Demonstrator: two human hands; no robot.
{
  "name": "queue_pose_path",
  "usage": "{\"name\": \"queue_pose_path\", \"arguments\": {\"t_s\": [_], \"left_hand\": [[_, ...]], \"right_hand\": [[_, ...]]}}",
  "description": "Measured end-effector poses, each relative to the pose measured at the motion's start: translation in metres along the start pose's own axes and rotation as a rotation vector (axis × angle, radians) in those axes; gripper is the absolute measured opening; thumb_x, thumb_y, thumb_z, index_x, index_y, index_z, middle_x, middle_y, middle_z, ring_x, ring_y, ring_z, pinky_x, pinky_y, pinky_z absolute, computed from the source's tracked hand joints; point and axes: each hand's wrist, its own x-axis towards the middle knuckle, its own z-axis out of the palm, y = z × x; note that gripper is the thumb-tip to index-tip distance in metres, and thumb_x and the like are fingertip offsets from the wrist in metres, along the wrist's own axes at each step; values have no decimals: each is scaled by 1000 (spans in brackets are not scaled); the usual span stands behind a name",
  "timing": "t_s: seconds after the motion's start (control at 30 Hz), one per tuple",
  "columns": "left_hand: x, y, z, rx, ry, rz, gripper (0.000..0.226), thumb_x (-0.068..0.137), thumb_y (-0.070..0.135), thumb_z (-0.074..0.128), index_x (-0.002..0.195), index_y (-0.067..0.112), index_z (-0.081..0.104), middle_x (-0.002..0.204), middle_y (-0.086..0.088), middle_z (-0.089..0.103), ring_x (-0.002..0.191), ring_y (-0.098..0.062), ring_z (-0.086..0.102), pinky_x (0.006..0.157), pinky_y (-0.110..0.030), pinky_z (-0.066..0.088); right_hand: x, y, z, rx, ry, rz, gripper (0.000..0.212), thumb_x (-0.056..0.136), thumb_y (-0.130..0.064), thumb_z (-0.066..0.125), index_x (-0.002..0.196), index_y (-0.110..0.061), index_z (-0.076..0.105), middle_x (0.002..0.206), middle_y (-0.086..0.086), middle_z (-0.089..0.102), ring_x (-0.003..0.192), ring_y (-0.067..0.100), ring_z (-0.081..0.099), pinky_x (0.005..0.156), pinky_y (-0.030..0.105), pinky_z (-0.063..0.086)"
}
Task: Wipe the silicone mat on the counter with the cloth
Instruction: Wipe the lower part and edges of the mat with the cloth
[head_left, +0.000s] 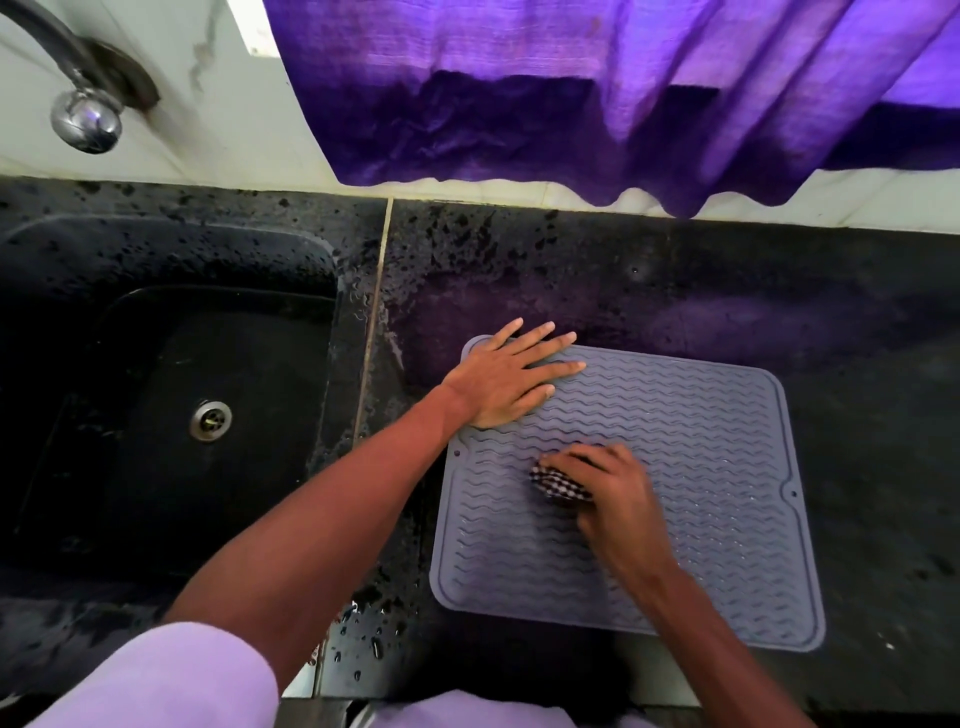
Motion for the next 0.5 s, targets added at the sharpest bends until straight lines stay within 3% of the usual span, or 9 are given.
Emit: {"name": "queue_pose_path", "arguments": {"t_s": [0.1, 0.2, 0.37, 0.5], "left_hand": [[0, 7, 2, 30, 4, -49, 59, 103, 46, 3, 161, 38, 11, 171, 5, -2, 157, -19, -8, 125, -45, -11], [-1, 10, 6, 58, 38, -66, 56, 106, 44, 9, 161, 38, 13, 171, 5, 1, 157, -19, -6, 126, -48, -6], [0, 8, 8, 62, 57, -60, 54, 107, 42, 14, 161, 39, 13, 171, 4, 2, 157, -18, -4, 126, -48, -6], [0, 7, 9, 60, 64, -62, 54, 107, 42, 15, 161, 39, 15, 171, 4, 3, 157, -18, -2, 126, -49, -4]], "right_hand": [[-6, 19, -1, -28, 0, 39, 73, 47, 17, 69, 111, -18, 72, 108, -2, 69, 92, 18, 46, 74, 39, 48], [-6, 20, 6, -6, 9, 43, 72, 48, 16, 69, 110, -20, 72, 106, -4, 69, 90, 15, 45, 74, 28, 36], [-1, 9, 14, 111, 51, 42, 67, 50, 9, 62, 109, -24, 73, 104, -10, 68, 88, 18, 51, 74, 35, 45], [12, -23, 29, 169, 11, -17, 57, 60, 6, 66, 107, -26, 73, 102, -11, 68, 87, 16, 49, 74, 30, 40]]}}
